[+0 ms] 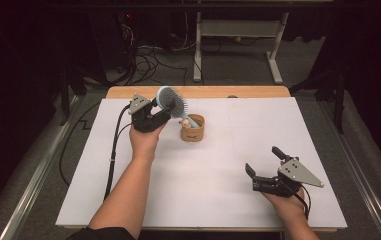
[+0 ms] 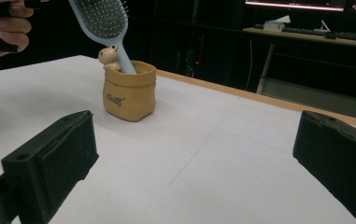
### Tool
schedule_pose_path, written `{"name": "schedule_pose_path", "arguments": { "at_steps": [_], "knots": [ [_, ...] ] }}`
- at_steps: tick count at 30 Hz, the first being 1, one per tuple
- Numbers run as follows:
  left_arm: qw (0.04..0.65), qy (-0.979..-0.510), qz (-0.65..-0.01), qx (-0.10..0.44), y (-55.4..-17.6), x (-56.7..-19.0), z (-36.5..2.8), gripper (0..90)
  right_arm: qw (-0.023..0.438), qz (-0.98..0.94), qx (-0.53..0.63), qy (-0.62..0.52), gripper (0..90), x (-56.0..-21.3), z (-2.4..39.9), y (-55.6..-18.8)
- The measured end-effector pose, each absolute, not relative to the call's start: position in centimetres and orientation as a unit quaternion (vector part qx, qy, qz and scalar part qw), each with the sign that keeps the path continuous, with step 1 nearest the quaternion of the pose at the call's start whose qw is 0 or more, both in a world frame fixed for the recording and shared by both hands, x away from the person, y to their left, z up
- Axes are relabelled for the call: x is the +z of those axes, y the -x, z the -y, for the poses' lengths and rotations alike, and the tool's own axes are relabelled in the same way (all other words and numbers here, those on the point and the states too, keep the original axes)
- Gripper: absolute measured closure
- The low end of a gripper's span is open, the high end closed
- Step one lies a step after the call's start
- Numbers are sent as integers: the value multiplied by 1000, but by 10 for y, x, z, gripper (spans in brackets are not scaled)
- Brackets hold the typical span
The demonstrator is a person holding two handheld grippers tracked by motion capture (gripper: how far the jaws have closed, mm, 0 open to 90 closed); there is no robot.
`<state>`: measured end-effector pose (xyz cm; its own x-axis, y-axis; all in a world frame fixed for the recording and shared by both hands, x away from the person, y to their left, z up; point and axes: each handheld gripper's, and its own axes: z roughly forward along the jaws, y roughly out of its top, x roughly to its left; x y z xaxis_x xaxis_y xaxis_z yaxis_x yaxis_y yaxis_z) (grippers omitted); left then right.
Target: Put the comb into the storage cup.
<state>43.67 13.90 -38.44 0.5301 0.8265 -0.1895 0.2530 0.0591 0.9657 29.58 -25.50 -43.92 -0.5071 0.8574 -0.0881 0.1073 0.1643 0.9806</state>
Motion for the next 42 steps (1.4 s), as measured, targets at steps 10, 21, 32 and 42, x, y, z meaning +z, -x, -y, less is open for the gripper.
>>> {"name": "schedule_pose_path", "arguments": {
  "at_steps": [10,21,32,42],
  "knots": [
    [585,-649,-422,240,-437,-385,-142,411,344,-679,541,-357,4,-439,255,-296],
    [582,-653,-420,241,-438,-385,-145,357,344,-679,541,-357,4,-440,254,-297],
    [580,-654,-423,239,-439,-385,-146,257,342,-679,542,-358,5,-440,255,-297],
    [579,-662,-410,242,-437,-385,-147,140,342,-680,541,-357,4,-440,254,-297]
  ]
}}
